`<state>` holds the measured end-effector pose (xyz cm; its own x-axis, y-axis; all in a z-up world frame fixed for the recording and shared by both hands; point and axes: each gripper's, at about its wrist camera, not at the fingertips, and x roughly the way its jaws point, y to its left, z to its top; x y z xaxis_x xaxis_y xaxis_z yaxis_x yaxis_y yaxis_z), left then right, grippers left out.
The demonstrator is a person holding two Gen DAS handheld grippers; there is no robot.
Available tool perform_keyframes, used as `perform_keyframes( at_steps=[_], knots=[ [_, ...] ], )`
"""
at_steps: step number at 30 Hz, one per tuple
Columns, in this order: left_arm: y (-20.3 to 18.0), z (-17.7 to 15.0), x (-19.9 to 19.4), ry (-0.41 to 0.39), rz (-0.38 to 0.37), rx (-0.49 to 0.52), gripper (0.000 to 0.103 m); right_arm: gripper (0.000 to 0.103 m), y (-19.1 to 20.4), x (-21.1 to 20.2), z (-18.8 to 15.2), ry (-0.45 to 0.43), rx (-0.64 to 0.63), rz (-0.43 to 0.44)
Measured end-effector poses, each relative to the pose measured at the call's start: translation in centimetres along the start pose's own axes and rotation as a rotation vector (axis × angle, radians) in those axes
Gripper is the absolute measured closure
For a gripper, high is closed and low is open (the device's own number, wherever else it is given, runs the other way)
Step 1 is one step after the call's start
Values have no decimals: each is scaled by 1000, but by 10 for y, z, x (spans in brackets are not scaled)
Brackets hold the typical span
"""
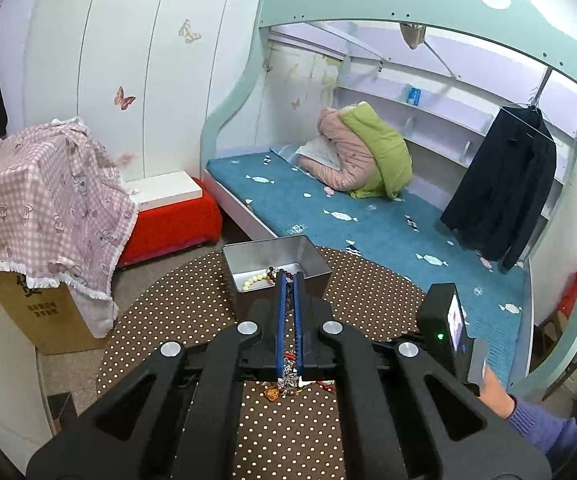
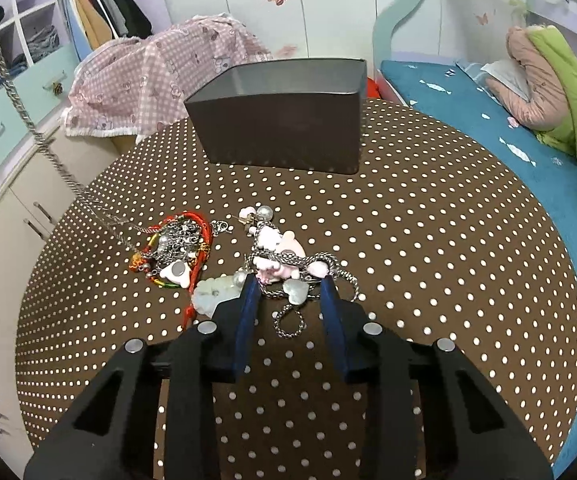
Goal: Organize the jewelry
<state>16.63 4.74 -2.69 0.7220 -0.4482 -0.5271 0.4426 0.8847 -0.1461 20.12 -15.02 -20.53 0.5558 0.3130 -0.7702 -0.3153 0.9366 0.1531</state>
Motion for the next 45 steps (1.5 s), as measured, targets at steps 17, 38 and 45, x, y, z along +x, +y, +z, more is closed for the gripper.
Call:
perform_keyframes(
  at_steps=[17,38,45],
  knots=[
    [-4,36,-11,-22,-33,20,100,92,19,-86,36,-164,-71,0],
    [-32,125,-13,-55,-77,113,100,92,33,-154,119,-360,-107,70],
    [-39,168,-13,-95,-68,128,100,92,26,-141,146,-358,-90,78]
  ],
)
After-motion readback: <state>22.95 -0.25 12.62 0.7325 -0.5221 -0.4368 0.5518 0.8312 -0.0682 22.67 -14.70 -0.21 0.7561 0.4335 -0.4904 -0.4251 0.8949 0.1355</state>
